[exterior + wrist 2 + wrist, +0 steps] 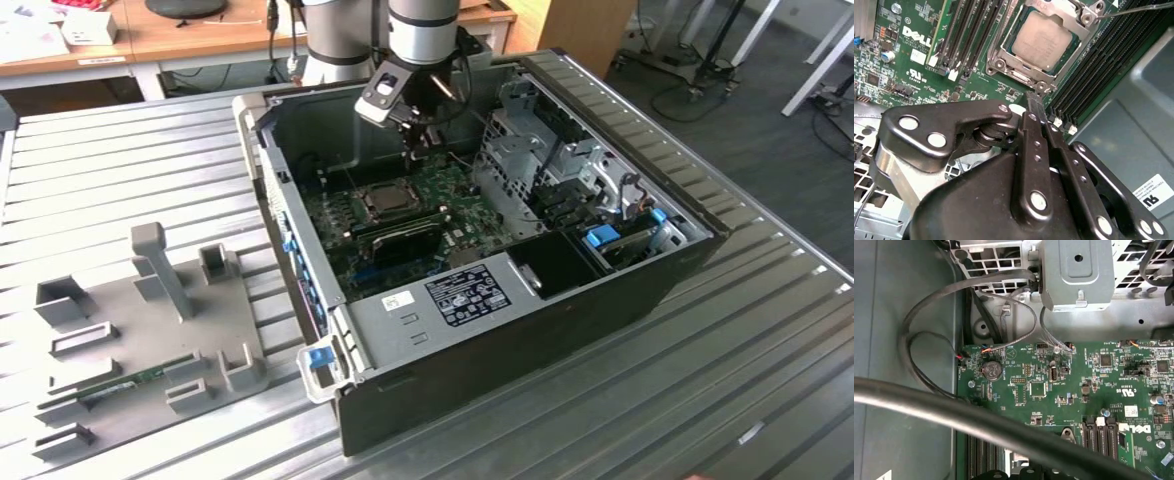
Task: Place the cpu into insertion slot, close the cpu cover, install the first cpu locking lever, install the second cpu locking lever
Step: 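Close the cpu cover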
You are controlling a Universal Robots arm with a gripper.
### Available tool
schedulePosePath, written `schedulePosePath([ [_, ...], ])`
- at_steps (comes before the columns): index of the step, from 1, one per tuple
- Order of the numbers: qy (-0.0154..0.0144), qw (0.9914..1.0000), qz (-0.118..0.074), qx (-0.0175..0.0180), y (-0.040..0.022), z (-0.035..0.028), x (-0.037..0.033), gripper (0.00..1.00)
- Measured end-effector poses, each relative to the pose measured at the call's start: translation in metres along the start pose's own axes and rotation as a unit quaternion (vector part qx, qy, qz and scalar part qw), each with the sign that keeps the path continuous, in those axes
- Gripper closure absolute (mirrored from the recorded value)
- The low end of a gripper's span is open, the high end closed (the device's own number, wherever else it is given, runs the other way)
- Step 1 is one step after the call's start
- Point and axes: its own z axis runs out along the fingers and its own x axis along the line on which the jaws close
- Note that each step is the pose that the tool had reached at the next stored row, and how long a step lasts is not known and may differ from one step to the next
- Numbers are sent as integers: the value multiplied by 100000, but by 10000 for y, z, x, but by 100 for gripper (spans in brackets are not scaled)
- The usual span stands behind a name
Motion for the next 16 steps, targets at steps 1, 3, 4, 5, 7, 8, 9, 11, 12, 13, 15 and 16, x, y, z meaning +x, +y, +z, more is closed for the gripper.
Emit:
schedulePosePath([
  [1,-1,100000,-2,1,0,0,0,90],
  [3,-1,100000,2,1,-1,0,0,90],
  [4,-3,100000,3,8,-2,0,0,90],
  [5,-6,100000,4,109,-2,0,0,90],
  [7,-14,99998,16,612,-2,3,0,90],
  [8,-26,99995,17,970,-2,4,0,90],
  [9,-46,99990,25,1426,-2,5,0,90],
  [11,-61,99987,31,1626,-3,5,-1,90],
  [12,-63,99986,33,1648,-3,4,-1,90],
  [13,-61,99986,29,1667,-2,5,0,90],
  [15,-55,99986,30,1697,-2,5,0,90],
  [16,-52,99986,33,1697,-5,6,0,90],
])
